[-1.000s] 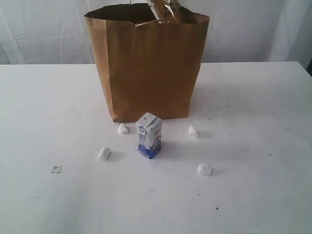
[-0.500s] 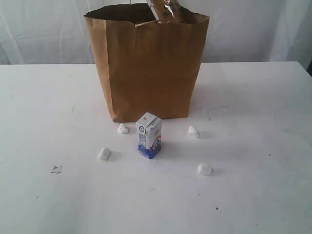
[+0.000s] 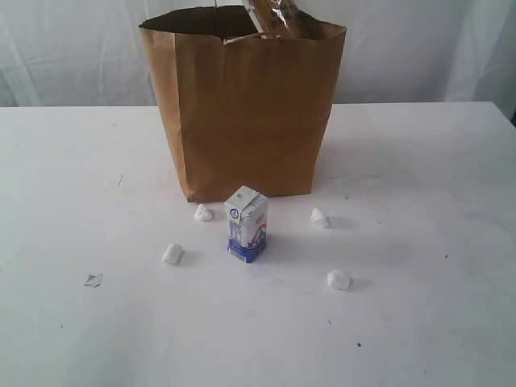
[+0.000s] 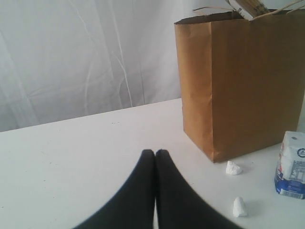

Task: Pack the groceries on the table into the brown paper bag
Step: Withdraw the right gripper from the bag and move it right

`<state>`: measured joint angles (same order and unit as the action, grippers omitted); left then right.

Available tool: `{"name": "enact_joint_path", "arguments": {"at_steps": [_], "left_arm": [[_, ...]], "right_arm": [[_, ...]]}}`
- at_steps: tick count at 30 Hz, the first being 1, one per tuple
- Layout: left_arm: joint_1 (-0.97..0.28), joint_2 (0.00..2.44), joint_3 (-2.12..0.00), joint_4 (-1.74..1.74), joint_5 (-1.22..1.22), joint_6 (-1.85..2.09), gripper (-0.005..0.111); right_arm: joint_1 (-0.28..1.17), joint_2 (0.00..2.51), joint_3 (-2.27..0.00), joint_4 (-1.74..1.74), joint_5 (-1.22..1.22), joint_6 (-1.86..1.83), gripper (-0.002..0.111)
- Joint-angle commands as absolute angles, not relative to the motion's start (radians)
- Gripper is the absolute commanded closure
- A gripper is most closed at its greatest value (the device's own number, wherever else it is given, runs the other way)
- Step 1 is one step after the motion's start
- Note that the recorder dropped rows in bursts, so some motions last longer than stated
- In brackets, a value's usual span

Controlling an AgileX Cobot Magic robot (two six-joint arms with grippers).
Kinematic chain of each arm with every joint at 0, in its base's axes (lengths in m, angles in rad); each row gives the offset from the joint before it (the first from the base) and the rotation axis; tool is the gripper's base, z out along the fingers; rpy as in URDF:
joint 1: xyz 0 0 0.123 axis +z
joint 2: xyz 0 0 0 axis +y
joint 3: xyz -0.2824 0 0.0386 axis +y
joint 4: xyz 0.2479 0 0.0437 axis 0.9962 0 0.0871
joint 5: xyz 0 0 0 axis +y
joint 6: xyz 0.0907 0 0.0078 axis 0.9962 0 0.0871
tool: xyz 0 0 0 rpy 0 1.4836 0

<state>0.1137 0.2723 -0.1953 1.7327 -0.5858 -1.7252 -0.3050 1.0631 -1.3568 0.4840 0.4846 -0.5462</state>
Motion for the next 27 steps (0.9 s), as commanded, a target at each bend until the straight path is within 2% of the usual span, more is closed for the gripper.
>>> {"name": "enact_joint_path", "arguments": {"at_steps": [1,5,8,15,18,22,27], "left_arm": [[0.106,0.267,-0.189,1.699,-0.662,-1.731,0.107],[-0.007,0.238,-0.189,1.712,-0.634,-1.844,0.107],[-0.106,0.227,-0.187,1.744,-0.506,-1.959,0.107],[-0.142,0.257,-0.149,1.647,0.255,-2.12,0.107],[-0.142,0.273,-0.11,1.579,0.428,-2.099,0.107],[-0.142,0.278,-0.061,1.566,0.328,-2.013,0.107],[-0.142,0.278,-0.044,1.612,-0.071,-1.816,0.107]], "right_arm": [[-0.284,0.865,-1.099,0.49,0.35,-0.619,0.108],[-0.214,0.694,-0.902,0.559,0.307,-0.636,0.108],[-0.158,0.589,-0.791,0.604,0.316,-0.636,0.108],[-0.044,0.479,-0.696,0.784,0.466,-0.757,0.108],[-0.005,0.505,-0.676,0.926,0.53,-0.911,0.108],[0.04,0.585,-0.647,1.034,0.583,-1.069,0.108],[0.091,0.726,-0.637,1.038,0.62,-1.161,0.108]]}}
